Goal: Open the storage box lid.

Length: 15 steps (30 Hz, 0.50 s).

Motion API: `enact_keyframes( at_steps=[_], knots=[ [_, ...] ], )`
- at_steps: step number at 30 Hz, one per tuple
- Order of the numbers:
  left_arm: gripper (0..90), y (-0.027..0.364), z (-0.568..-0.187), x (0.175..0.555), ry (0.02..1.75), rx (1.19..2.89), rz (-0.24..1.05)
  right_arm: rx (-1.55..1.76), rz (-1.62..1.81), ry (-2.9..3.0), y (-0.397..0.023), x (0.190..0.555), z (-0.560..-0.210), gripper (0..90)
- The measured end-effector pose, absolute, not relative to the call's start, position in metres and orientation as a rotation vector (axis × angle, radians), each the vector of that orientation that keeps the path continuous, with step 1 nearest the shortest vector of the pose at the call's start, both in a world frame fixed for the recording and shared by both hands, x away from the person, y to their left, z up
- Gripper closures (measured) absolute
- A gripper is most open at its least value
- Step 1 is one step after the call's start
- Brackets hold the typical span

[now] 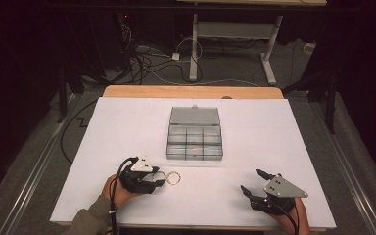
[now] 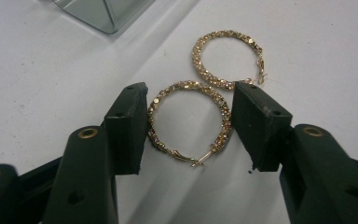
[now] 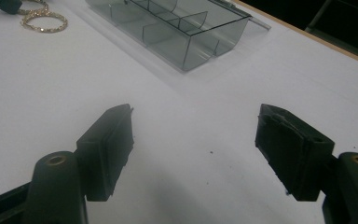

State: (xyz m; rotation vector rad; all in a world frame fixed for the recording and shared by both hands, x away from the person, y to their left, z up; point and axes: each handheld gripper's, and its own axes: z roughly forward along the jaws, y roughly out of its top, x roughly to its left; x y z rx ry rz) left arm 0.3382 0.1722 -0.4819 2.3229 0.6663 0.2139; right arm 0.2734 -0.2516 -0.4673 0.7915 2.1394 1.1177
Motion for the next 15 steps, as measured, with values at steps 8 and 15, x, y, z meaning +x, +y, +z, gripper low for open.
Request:
enact_keyframes(
  at_steps=[8, 15],
  knots=[
    [45.2, 0.1725, -0.4811, 0.3367, 0.65, 2.329, 0.234, 0.776, 1.116, 2.135, -0.2515, 0.2733, -0.4664, 27.9],
    [45.2, 0.1749, -0.4789, 0.3357, 0.654, 2.325, 0.272, 0.767, 1.109, 2.128, -0.2518, 0.273, -0.4658, 27.9]
  ],
)
